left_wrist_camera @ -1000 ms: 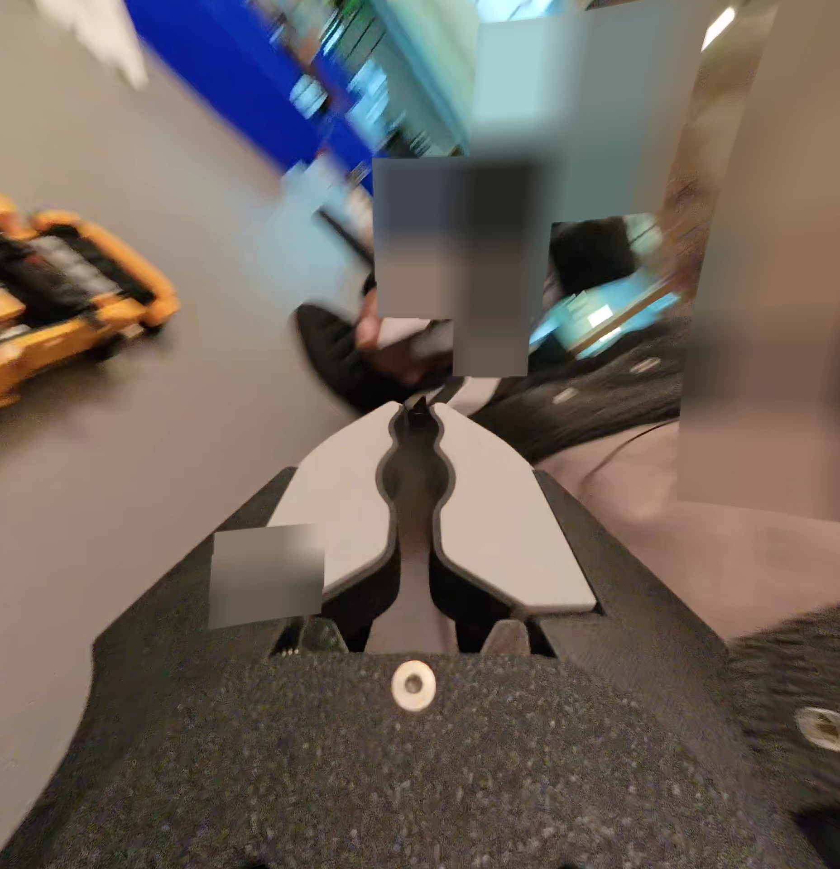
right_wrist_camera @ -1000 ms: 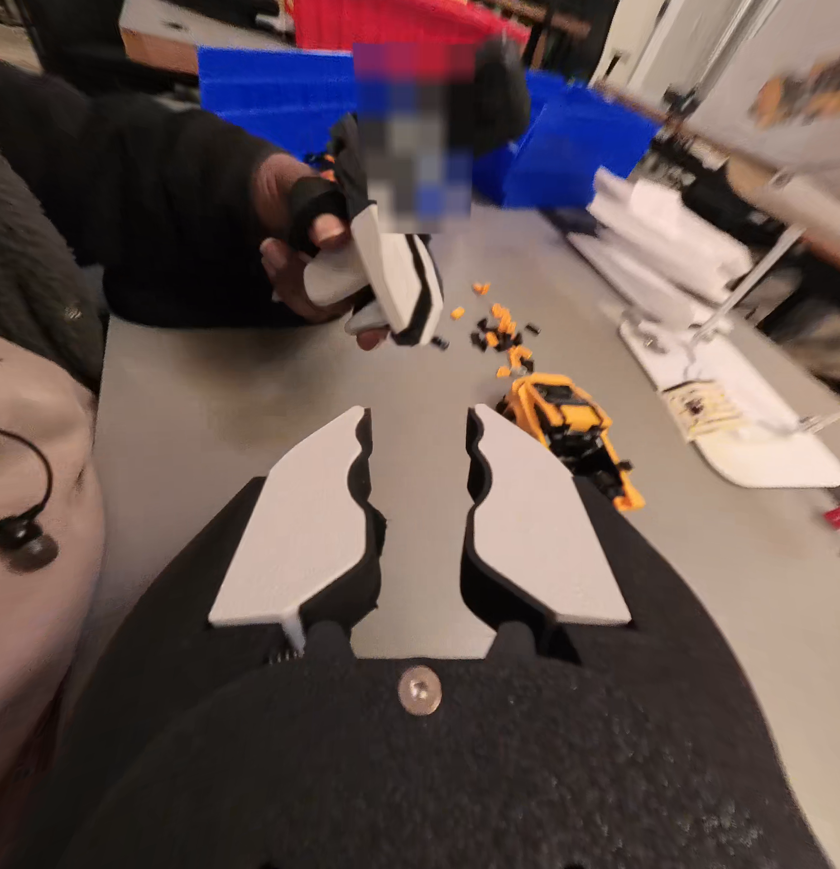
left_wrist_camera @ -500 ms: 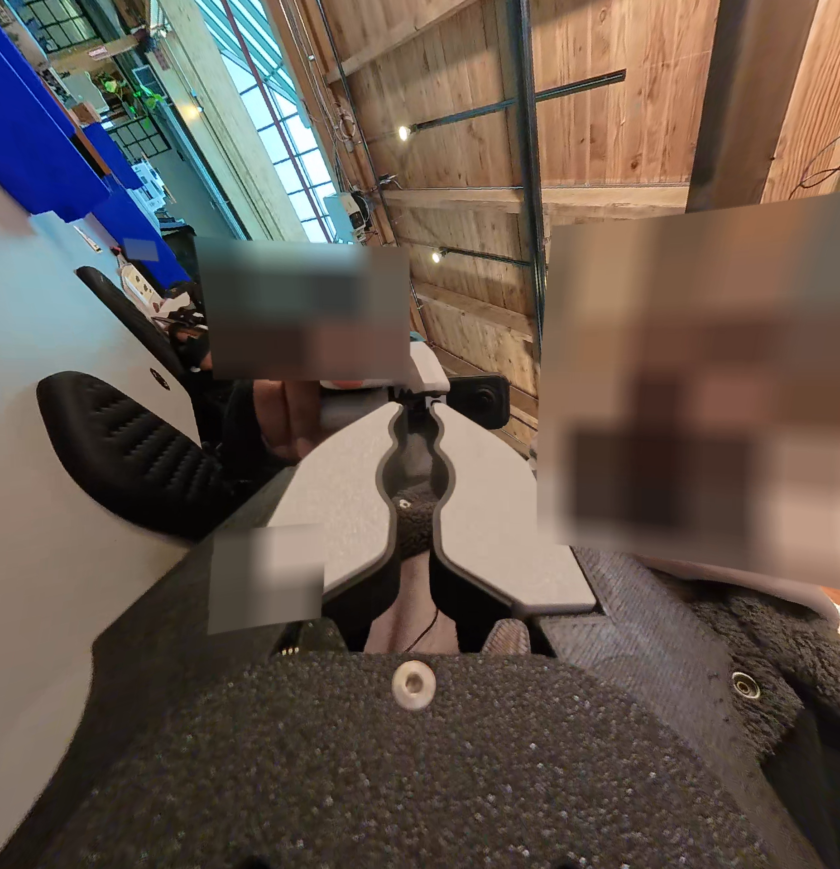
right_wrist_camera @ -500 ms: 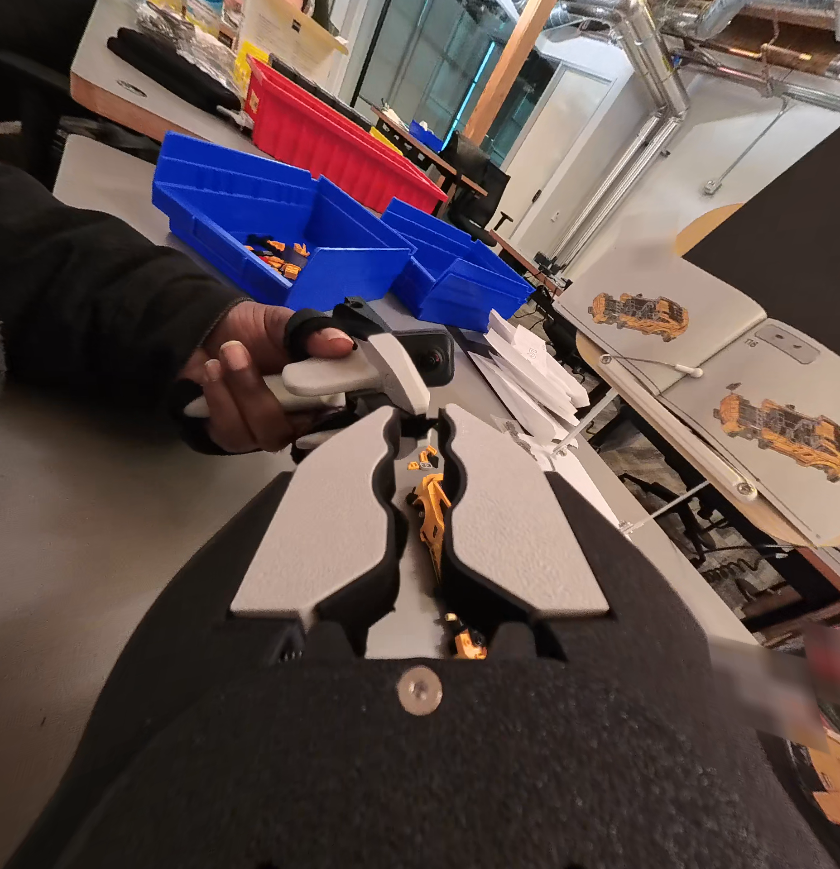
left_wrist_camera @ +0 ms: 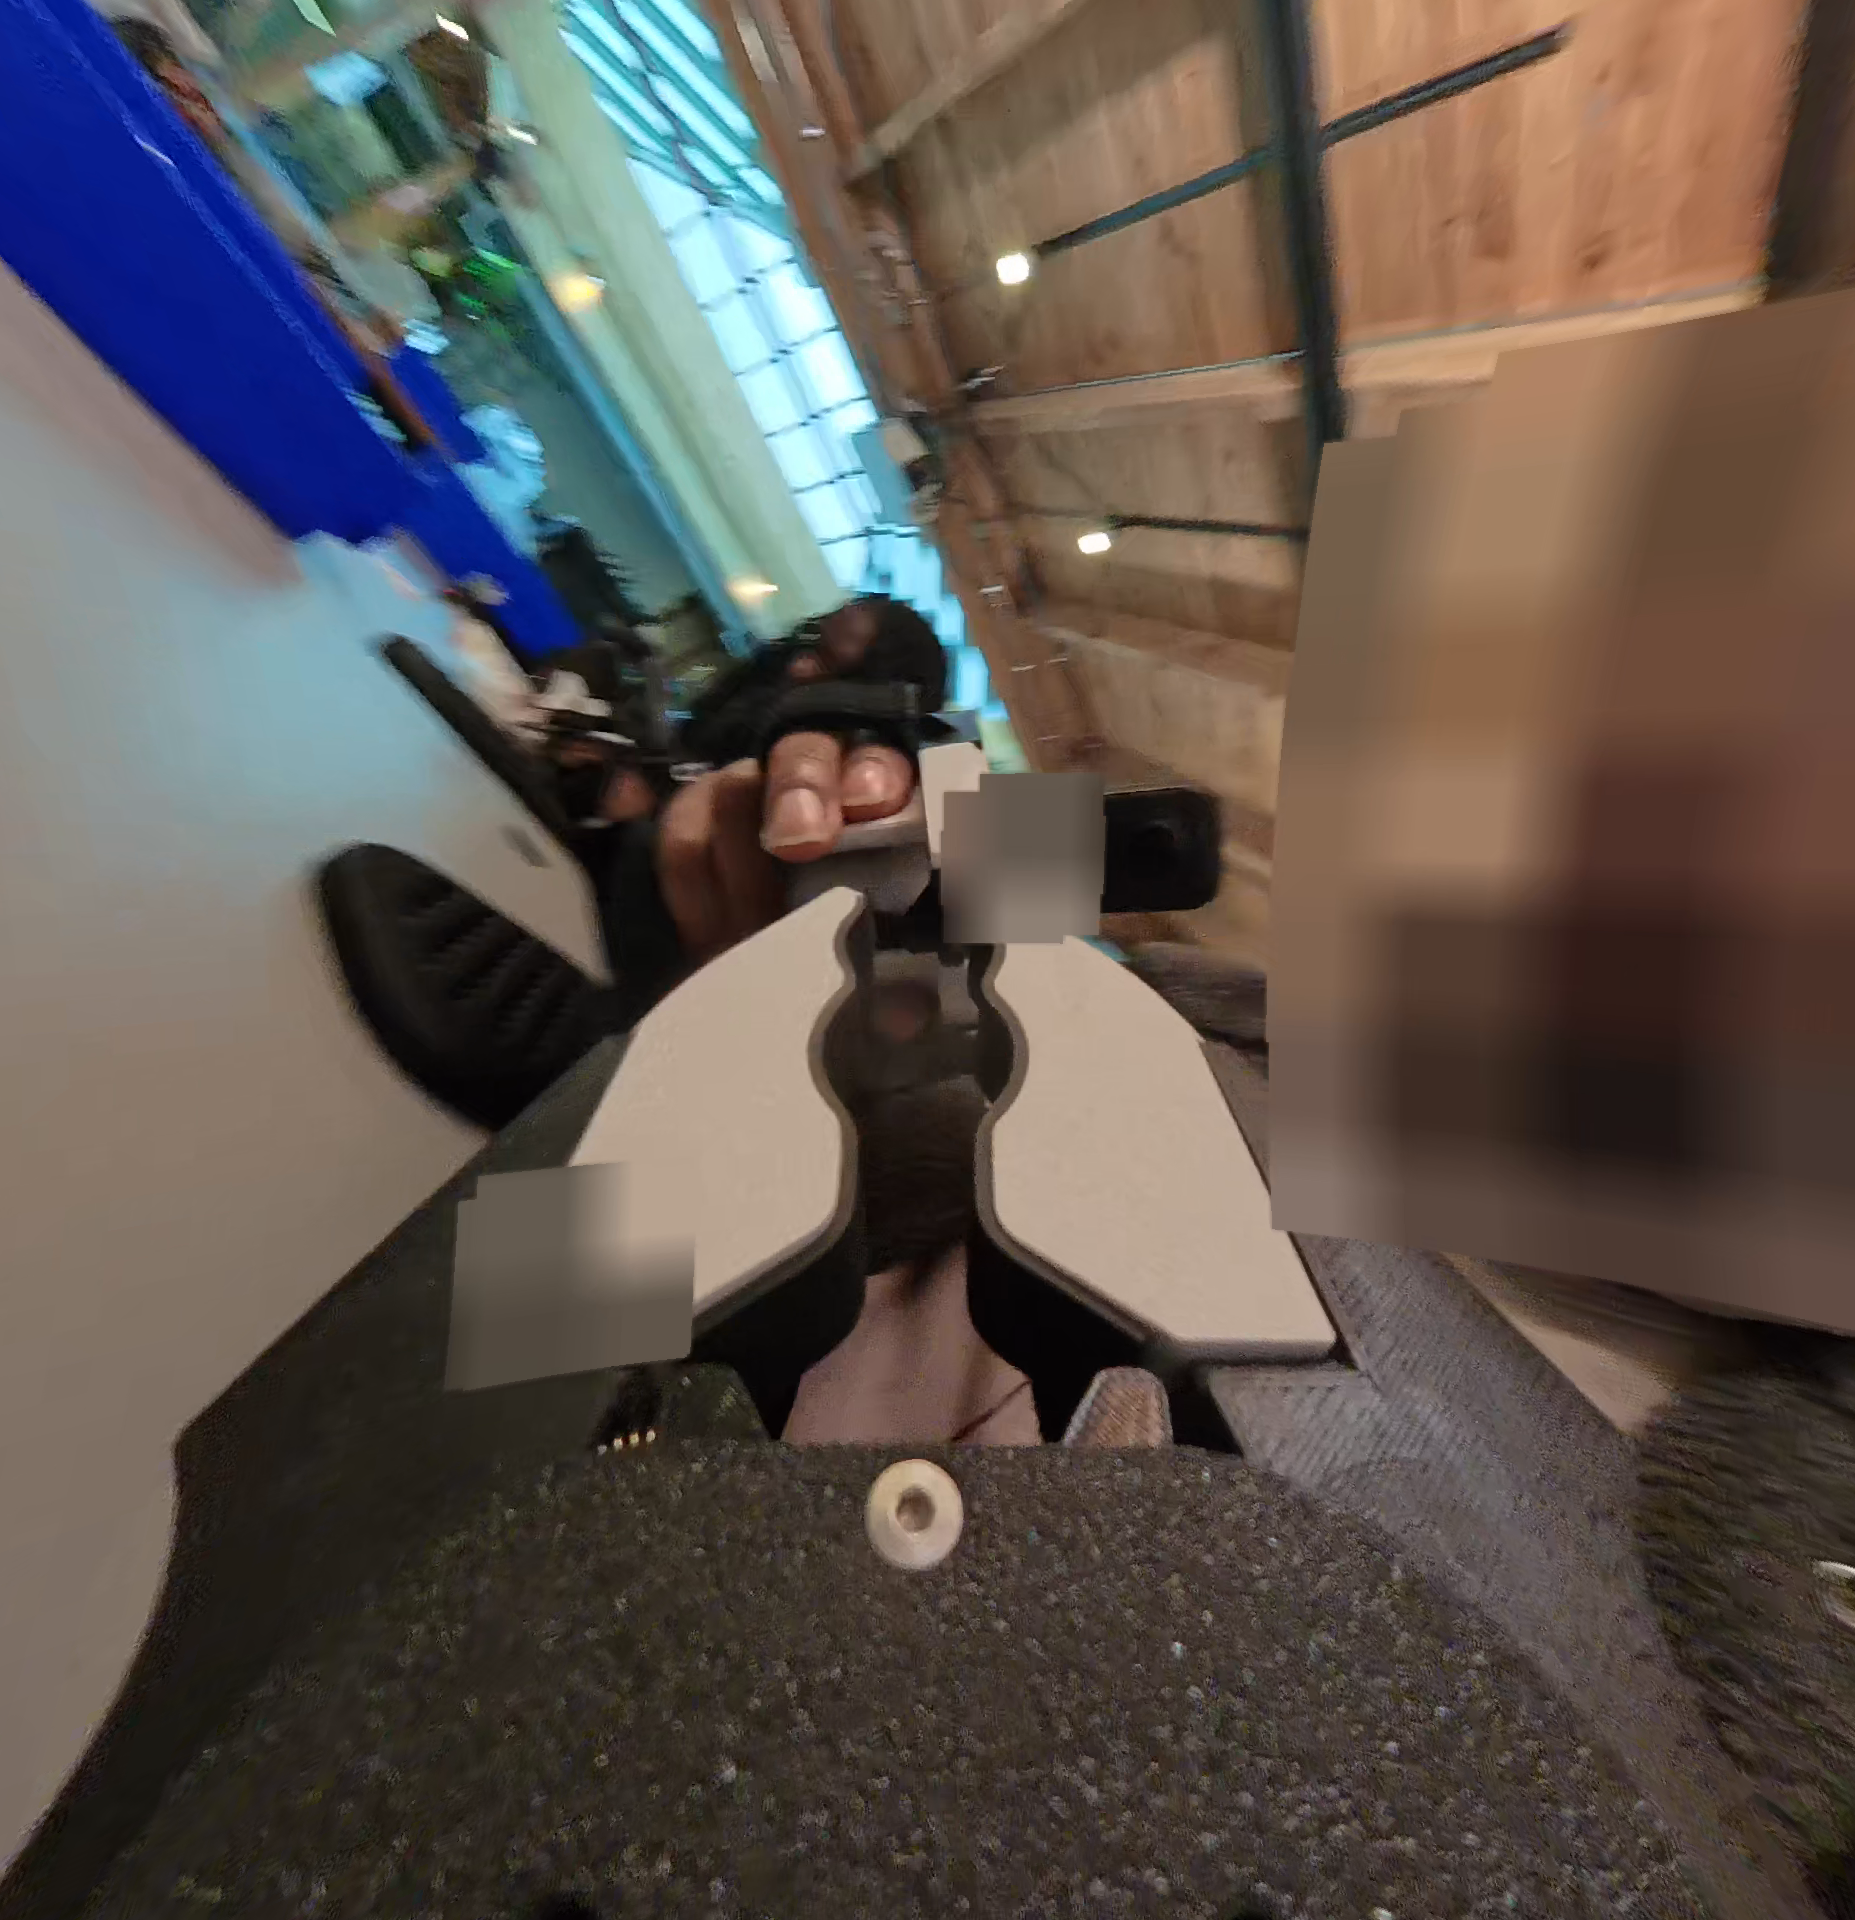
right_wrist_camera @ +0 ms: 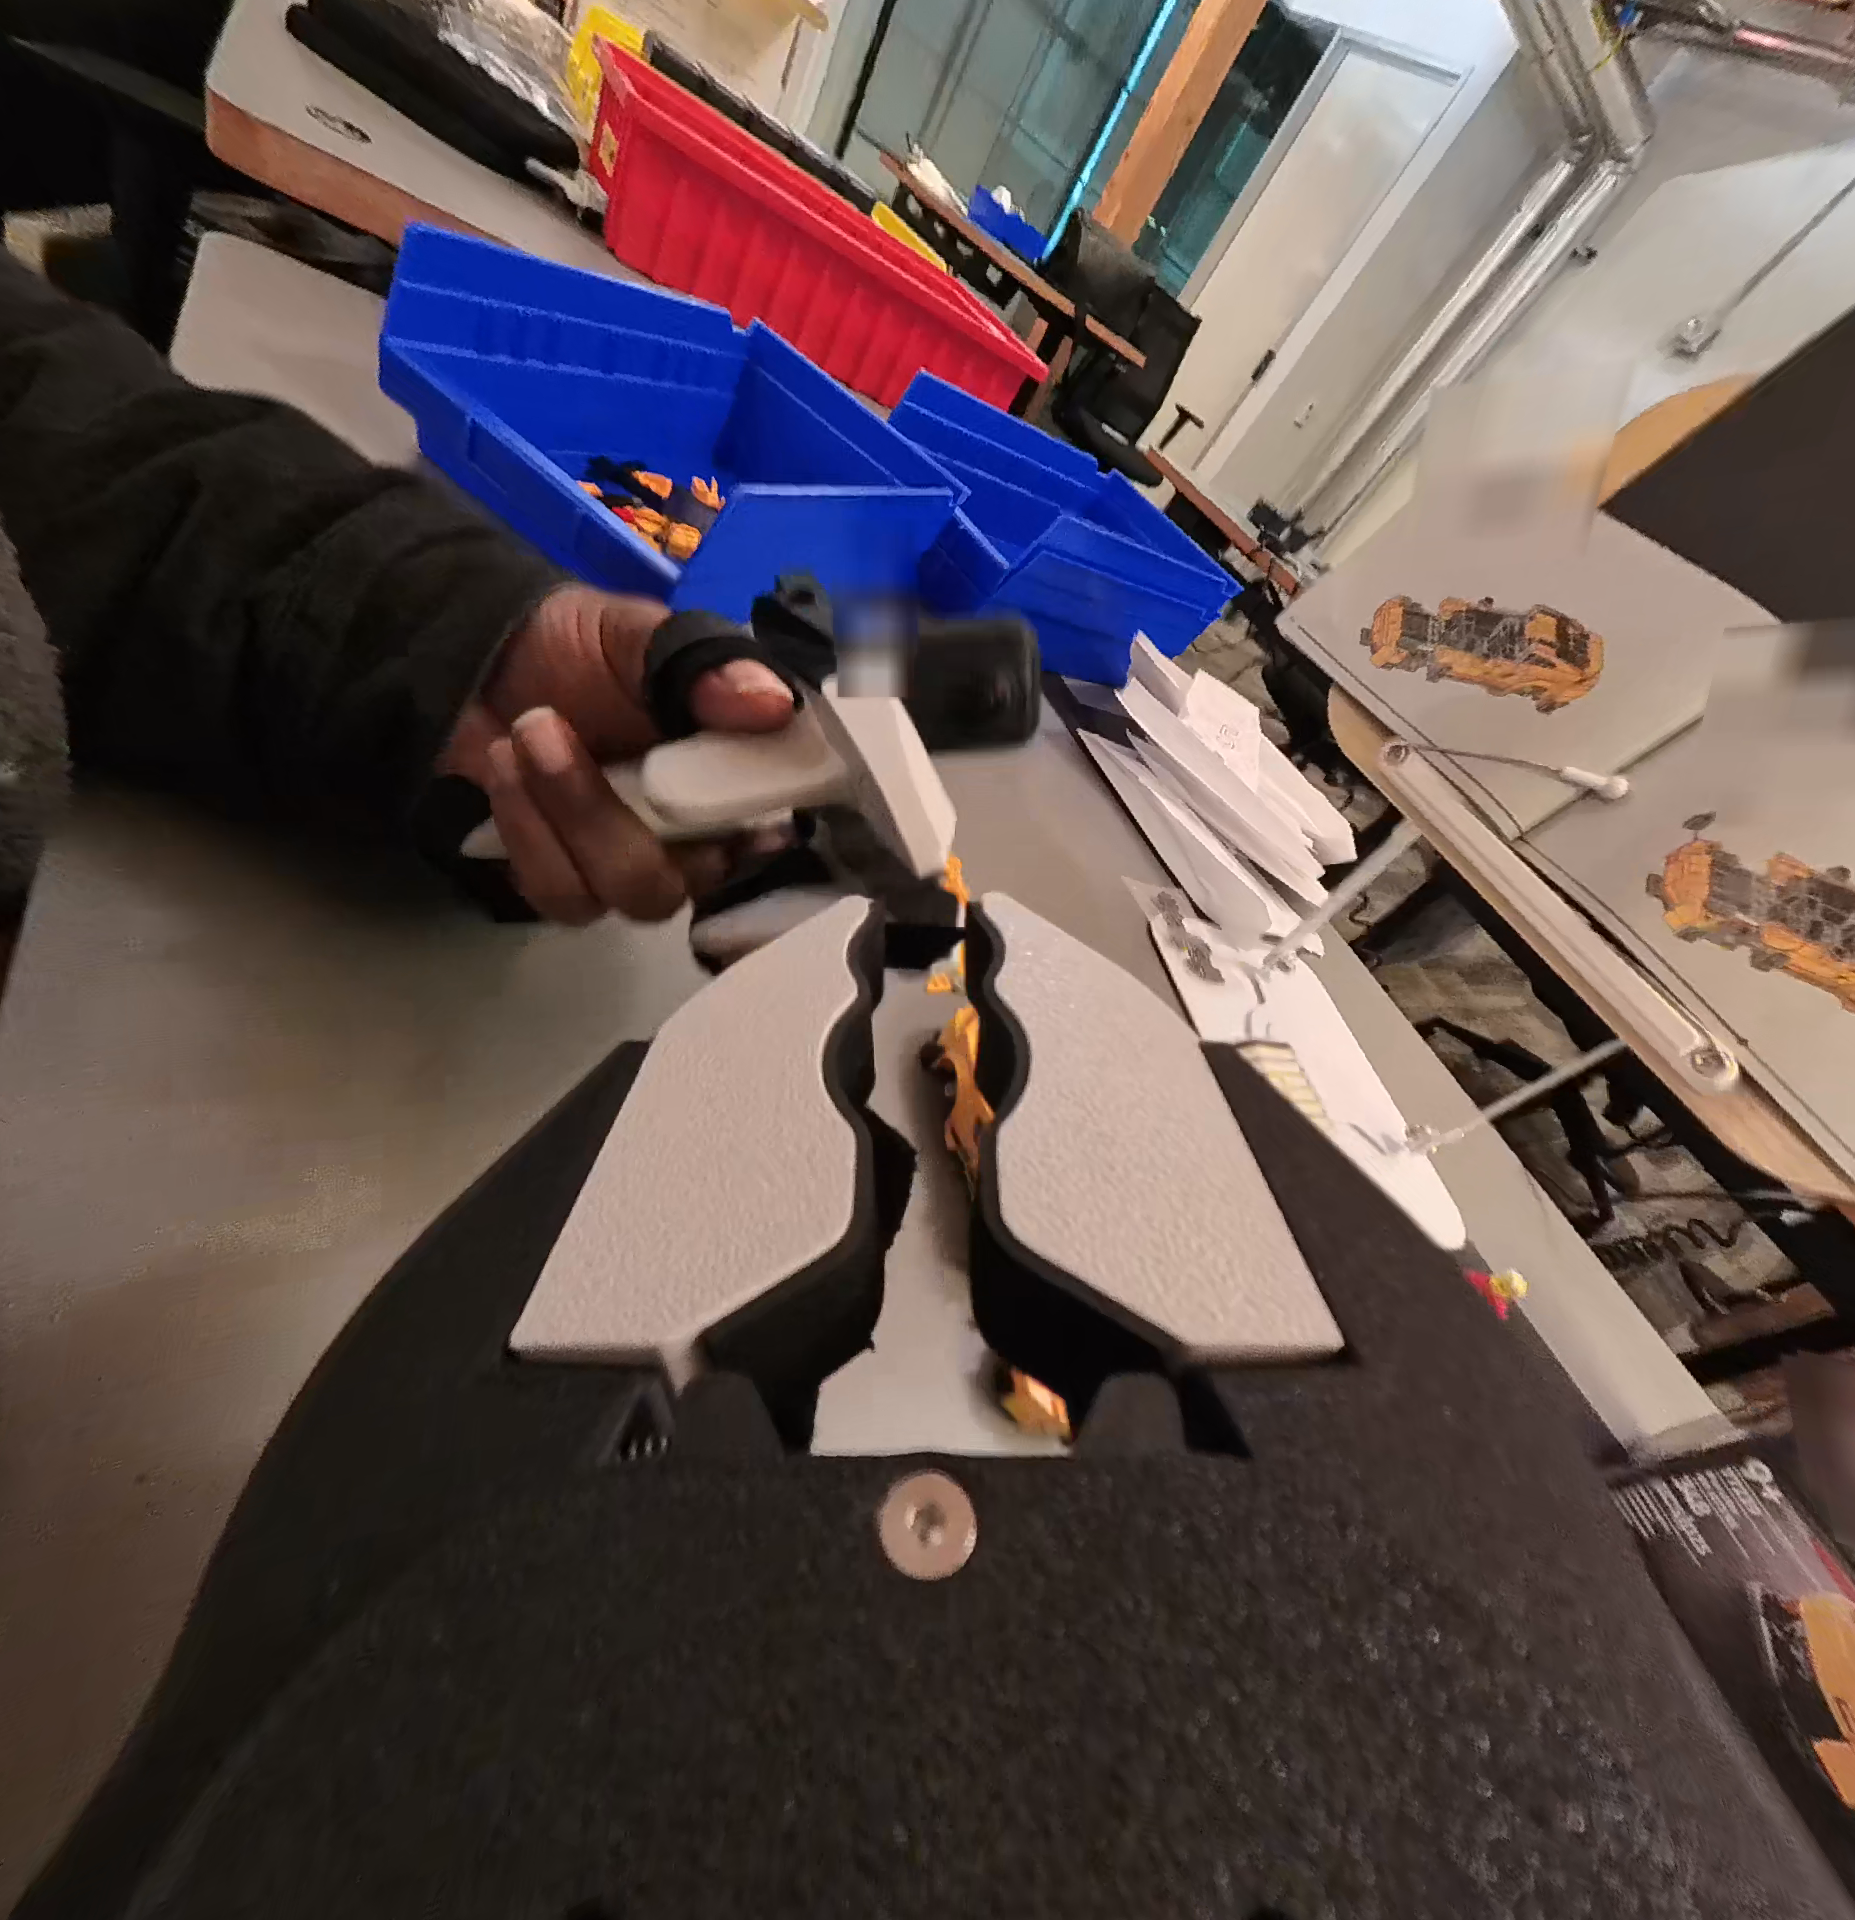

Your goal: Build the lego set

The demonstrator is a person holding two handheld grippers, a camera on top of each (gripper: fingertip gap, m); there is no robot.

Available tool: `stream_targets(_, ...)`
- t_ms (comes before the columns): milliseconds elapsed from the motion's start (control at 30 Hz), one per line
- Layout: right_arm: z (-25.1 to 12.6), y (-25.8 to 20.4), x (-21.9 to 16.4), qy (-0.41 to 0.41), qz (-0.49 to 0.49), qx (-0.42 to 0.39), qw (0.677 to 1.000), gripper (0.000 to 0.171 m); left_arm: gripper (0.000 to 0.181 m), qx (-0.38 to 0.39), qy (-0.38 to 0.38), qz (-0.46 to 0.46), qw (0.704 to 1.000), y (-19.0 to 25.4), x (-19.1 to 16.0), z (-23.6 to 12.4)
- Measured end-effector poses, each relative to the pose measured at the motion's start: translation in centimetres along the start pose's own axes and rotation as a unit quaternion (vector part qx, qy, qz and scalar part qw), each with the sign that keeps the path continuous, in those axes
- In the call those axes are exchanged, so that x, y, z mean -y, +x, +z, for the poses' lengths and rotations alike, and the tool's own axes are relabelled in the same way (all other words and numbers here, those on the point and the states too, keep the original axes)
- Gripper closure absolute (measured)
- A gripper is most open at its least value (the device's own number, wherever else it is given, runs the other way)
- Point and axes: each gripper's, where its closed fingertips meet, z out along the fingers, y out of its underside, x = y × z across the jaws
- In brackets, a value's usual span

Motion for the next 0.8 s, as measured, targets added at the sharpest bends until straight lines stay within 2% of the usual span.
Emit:
stream_targets(33, -0.4, 0.3, -0.8, -0.014, -0.002, -0.003, 1.0, 0.157, 0.161, 0.048, -0.011, 0.039, 0.998, -0.8, 0.4, -0.6)
stream_targets(100, -1.3, 1.3, -3.1, -0.056, -0.001, -0.012, 0.998, 0.157, 0.153, 0.186, -0.064, 0.149, 0.969, -3.3, 1.2, -2.4)
stream_targets(167, -2.1, 2.1, -5.6, -0.093, 0.014, -0.02, 0.995, 0.157, 0.143, 0.331, -0.129, 0.268, 0.895, -6.2, 2.8, -5.1)
stream_targets(233, -2.8, 2.7, -7.7, -0.123, 0.025, -0.029, 0.992, 0.157, 0.134, 0.426, -0.196, 0.361, 0.806, -8.3, 4.8, -7.4)
stream_targets(300, -3.1, 3.0, -9.0, -0.14, 0.035, -0.033, 0.989, 0.157, 0.127, 0.466, -0.257, 0.416, 0.737, -10.1, 6.3, -8.5)
stream_targets(400, -3.1, 3.1, -9.9, -0.151, 0.045, -0.034, 0.987, 0.157, 0.105, 0.471, -0.361, 0.428, 0.682, -12.9, 6.4, -8.5)
stream_targets(500, -3.2, 3.2, -10.5, -0.16, 0.049, -0.035, 0.985, 0.157, 0.088, 0.462, -0.464, 0.455, 0.603, -15.4, 6.0, -8.5)
stream_targets(633, -3.7, 3.5, -11.3, -0.16, 0.064, -0.036, 0.984, 0.157, 0.084, 0.438, -0.531, 0.475, 0.548, -17.5, 5.8, -8.4)
stream_targets(733, -3.9, 3.5, -11.8, -0.156, 0.08, -0.028, 0.984, 0.157, 0.106, 0.414, -0.557, 0.457, 0.556, -18.0, 5.7, -8.5)
stream_targets(800, -3.8, 3.5, -12.1, -0.154, 0.088, -0.021, 0.984, 0.157, 0.108, 0.41, -0.564, 0.439, 0.566, -17.9, 5.7, -8.5)
